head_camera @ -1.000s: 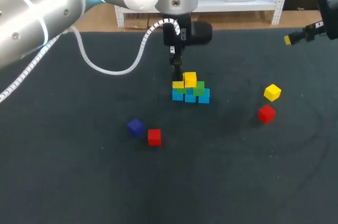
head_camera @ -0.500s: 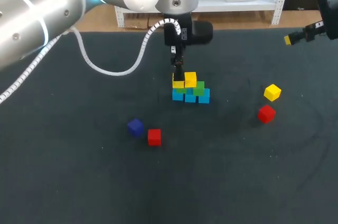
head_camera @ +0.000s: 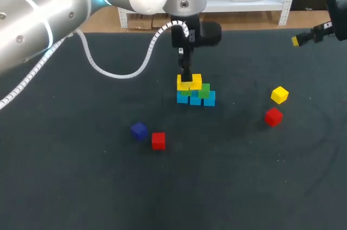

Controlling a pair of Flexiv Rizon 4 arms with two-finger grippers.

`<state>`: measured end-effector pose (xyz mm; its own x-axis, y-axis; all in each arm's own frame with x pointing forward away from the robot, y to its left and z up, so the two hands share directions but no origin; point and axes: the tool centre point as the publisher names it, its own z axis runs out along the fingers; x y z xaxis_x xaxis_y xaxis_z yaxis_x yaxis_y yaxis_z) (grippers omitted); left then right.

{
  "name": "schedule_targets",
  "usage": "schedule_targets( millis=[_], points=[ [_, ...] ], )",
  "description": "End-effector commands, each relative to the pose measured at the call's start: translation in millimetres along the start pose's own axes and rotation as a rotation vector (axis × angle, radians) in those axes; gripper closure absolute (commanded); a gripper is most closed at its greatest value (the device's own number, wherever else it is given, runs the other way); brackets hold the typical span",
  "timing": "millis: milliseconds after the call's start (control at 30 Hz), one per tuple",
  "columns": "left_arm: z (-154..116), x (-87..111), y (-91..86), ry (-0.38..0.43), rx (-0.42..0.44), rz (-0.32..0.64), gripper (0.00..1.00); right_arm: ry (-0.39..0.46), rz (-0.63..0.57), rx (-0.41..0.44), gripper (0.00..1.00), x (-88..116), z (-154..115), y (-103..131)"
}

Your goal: Place the blue cubes, place green cubes on the blue cubes, place the yellow cubes on the green cubes, then place the red cubes on the yellow cubes, and place purple cube on the red cubes.

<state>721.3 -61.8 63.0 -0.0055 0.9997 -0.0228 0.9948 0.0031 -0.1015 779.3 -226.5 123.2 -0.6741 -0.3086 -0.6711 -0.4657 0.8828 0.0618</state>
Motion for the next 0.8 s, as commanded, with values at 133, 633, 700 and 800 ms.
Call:
schedule_targets(
  millis=[133, 633, 700, 800],
  points=[
    [0.2, -1.2, -1.0, 0.003, -0.012, -0.001, 0.25, 0.001, 0.001, 0.005, 0.0, -0.1, 0.1, 1.1],
    [1.4, -3.0, -0.1, 0.014, -0.022, 0.011, 0.51, 0.001, 0.001, 0.005, 0.0, -0.1, 0.1, 1.1],
    [1.6, -3.1, -0.1, 0.015, -0.022, 0.013, 0.51, 0.001, 0.001, 0.005, 0.0, -0.1, 0.1, 1.1],
    [1.8, -3.2, 0.0, 0.015, -0.02, 0.015, 0.51, 0.001, 0.001, 0.005, 0.0, -0.1, 0.1, 1.1]
  ],
)
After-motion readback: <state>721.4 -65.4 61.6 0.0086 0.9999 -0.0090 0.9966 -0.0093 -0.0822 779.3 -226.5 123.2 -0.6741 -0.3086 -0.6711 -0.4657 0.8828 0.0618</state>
